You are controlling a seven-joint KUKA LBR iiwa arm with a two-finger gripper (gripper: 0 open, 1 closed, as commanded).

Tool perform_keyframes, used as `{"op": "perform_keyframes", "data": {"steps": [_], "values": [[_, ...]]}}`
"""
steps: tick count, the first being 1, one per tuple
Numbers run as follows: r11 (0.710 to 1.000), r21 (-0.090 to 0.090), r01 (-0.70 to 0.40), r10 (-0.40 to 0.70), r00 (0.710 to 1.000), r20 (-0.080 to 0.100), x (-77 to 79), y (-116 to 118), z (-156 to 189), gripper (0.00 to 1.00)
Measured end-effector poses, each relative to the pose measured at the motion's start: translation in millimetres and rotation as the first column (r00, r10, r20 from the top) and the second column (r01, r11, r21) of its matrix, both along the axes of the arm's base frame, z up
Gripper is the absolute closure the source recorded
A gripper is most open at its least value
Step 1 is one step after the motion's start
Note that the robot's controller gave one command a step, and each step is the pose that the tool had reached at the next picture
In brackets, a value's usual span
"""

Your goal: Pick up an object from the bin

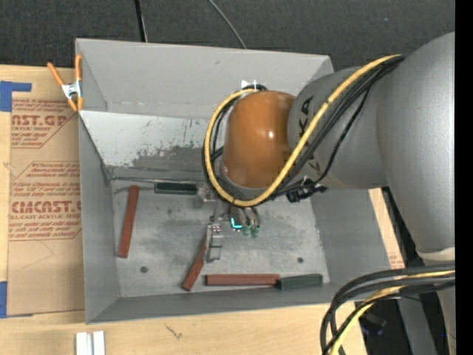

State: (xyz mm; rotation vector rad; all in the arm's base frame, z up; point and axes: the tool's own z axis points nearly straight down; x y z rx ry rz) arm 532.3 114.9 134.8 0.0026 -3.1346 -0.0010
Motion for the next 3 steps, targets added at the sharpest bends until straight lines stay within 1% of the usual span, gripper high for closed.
{"op": "perform_keyframes", "data": {"steps": [1,2,3], "values": [[1.0,0.001,0.001,-0.001,1.0,0.007,2.1,-0.4,3.7,0.0],[0.936,0.0,-0.353,0.353,0.936,0.004,-28.2,-14.4,-57.7,1.0],[0.936,0.001,-0.353,0.353,0.936,0.005,-28.2,-14.4,-57.7,1.0]]}}
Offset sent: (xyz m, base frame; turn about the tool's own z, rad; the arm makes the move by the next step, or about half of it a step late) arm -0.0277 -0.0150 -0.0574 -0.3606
